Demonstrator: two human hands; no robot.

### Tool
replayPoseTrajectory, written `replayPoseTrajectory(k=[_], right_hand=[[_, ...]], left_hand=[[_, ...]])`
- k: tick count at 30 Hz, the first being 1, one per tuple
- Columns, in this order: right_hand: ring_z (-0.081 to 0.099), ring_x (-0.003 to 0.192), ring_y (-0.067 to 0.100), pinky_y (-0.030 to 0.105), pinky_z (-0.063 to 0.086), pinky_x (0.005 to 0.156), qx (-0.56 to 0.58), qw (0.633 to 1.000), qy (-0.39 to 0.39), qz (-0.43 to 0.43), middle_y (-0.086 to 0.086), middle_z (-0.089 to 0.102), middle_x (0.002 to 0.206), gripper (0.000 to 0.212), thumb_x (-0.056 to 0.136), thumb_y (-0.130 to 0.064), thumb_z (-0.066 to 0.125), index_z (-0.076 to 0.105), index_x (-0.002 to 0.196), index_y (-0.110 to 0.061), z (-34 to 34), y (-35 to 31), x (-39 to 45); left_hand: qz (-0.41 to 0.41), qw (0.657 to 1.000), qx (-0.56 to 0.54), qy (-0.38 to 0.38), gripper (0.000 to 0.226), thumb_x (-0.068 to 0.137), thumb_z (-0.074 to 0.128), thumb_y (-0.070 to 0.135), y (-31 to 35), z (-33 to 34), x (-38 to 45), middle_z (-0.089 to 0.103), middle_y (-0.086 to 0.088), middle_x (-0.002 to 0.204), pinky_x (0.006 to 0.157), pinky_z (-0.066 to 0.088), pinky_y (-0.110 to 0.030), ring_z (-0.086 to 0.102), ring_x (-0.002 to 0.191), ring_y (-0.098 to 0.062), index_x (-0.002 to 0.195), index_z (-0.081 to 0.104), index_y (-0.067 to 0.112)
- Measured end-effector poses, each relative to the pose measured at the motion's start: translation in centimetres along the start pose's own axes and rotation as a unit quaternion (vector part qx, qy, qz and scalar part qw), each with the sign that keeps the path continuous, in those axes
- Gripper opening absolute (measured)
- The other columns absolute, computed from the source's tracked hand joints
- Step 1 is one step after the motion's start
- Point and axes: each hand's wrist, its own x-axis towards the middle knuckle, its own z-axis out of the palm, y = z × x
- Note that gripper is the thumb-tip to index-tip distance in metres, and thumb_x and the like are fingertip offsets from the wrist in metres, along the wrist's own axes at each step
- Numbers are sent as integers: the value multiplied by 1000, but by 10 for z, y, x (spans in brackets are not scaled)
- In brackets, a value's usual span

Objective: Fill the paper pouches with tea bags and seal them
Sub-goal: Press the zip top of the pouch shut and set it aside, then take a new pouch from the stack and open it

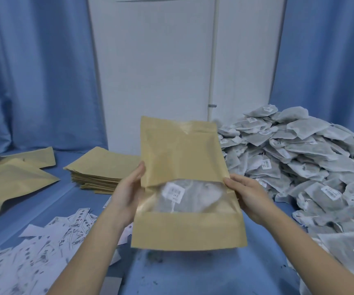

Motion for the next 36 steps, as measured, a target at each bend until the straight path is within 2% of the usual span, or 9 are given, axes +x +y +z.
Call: replayPoseTrajectory(k=[6, 9, 12, 16, 23, 27, 29, 32, 36], right_hand=[[46, 72, 27, 30, 34, 60, 149, 987, 27, 53, 19, 51, 83, 16, 91, -5, 52, 62, 90, 6, 69, -1, 18], [58, 55, 21, 26, 45, 51, 224, 972, -42, 64, 16, 60, 71, 16, 93, -5, 48, 56, 80, -2, 182, -37, 54], [64, 96, 38, 43, 54, 73, 283, 935, -167, 132, 27, 57, 115, 33, 102, -29, 34, 49, 91, -2, 326, -79, 88], [58, 108, 40, 45, 51, 86, 137, 957, -205, 154, 23, 52, 126, 52, 96, -45, 36, 39, 130, -6, 417, -60, 111], [57, 106, 31, 33, 44, 88, -116, 984, -132, 43, 13, 56, 112, 40, 93, -32, 44, 49, 124, -6, 384, 10, 158], [37, 130, 28, 34, 30, 106, -462, 874, -64, -137, 13, 40, 141, 62, 90, -39, 53, 35, 137, -4, 334, 45, 185], [33, 130, 27, 39, 26, 107, -609, 778, -55, -145, 10, 38, 141, 76, 84, -56, 54, 30, 138, -8, 305, 63, 194], [31, 131, 26, 40, 21, 109, -669, 734, -78, -87, 6, 39, 141, 89, 80, -67, 49, 19, 144, -12, 274, 79, 191], [63, 84, 22, 27, 45, 74, -655, 698, 22, -287, 6, 68, 87, 50, 77, -35, 72, 57, 119, -13, 260, 80, 164]], left_hand=[[96, 979, -178, 2, 39, 88, 44, 34, 7, -48, -20, 74, -1, 85, 68, 57, -30, 71, 78, -19, 79, 78, 18], [136, 954, -265, 44, 45, 97, 34, 38, 21, -81, -24, 71, -7, 102, 94, 48, -43, 64, 105, -28, 97, 72, 14], [143, 936, -289, 139, 56, 97, 30, 53, 47, -110, -22, 60, -17, 119, 98, 39, -48, 54, 113, -34, 120, 54, 8], [138, 940, -253, 184, 41, 99, 33, 48, 74, -146, -14, 56, -1, 92, 66, 43, -30, 56, 74, -19, 106, 53, 13], [83, 948, -201, 232, 58, 100, 37, 41, 75, -166, 26, 40, -17, 143, 87, 44, -53, 47, 120, -44, 146, 25, 9], [48, 943, -198, 261, 61, 98, 42, 41, 63, -173, 46, 34, -17, 148, 99, 39, -52, 38, 128, -48, 148, 24, 10], [27, 941, -198, 271, 62, 97, 46, 40, 54, -176, 52, 37, -17, 146, 97, 40, -52, 40, 127, -49, 147, 26, 10], [2, 940, -187, 286, 63, 93, 55, 35, 41, -176, 55, 39, -20, 143, 95, 42, -52, 43, 123, -50, 145, 29, 9], [-30, 949, -134, 285, 64, 84, 67, 28, 27, -166, 61, 44, -26, 131, 93, 47, -48, 49, 117, -45, 135, 36, 5]])
